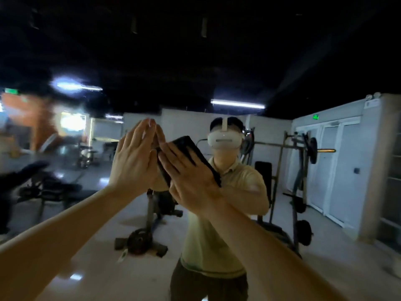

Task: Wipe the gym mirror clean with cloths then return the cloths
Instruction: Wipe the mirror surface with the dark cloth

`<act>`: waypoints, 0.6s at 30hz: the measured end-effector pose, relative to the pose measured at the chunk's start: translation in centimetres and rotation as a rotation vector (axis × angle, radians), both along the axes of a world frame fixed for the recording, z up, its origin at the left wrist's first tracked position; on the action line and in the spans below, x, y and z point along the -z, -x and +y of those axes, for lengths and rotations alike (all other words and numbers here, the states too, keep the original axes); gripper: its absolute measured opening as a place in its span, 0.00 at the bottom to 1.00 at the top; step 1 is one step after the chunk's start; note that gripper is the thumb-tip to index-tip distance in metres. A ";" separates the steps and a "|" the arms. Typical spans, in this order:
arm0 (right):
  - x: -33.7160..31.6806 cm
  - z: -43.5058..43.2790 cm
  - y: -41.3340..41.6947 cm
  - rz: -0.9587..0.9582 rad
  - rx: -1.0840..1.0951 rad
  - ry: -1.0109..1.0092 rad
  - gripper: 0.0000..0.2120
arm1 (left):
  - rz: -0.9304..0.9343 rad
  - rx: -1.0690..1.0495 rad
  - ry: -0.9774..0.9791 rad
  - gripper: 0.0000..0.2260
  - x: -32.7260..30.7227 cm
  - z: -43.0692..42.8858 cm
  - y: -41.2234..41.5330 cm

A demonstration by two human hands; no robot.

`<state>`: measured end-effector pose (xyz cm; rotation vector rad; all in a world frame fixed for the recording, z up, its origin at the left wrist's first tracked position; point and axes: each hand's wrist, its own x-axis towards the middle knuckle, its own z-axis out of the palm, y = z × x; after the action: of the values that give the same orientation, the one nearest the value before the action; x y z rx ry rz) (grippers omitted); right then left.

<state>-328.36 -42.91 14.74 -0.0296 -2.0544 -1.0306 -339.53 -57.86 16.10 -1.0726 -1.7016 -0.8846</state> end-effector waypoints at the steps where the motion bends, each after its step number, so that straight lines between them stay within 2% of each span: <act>1: -0.8 0.6 -0.8 0.069 0.024 0.028 0.31 | 0.021 0.002 0.015 0.30 -0.5 -0.2 0.6; 4: -4.2 4.4 -5.5 0.396 0.155 0.236 0.32 | 0.107 -0.030 0.065 0.34 -1.6 -0.4 2.4; 7: -7.7 7.9 -10.7 0.745 0.253 0.517 0.33 | 0.195 -0.054 0.112 0.35 -1.7 -0.3 3.9; 9: -9.2 8.0 -11.2 0.942 0.260 0.696 0.35 | 0.236 -0.066 0.125 0.35 -1.6 -0.4 4.9; 11: -9.6 5.9 -8.4 1.033 0.245 0.731 0.35 | 0.296 -0.071 0.103 0.33 -1.8 -0.4 5.9; 13: -8.3 2.7 -3.8 0.951 0.200 0.609 0.35 | 0.331 -0.049 0.048 0.29 -2.7 -0.4 6.2; 14: -7.1 1.0 -1.2 0.842 0.152 0.527 0.34 | 0.337 -0.021 0.005 0.26 -3.2 -0.3 6.1; 16: -4.1 -2.1 2.9 0.519 0.031 0.368 0.34 | 0.320 0.068 -0.088 0.22 -4.1 0.1 5.7; 18: -1.8 -3.2 3.8 0.166 0.008 0.174 0.32 | 0.278 0.116 -0.130 0.24 -4.7 0.5 5.2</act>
<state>-332.13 -46.15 16.52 -0.2069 -1.9870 -0.8232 -344.68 -57.36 20.79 -1.1564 -1.3466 -0.8614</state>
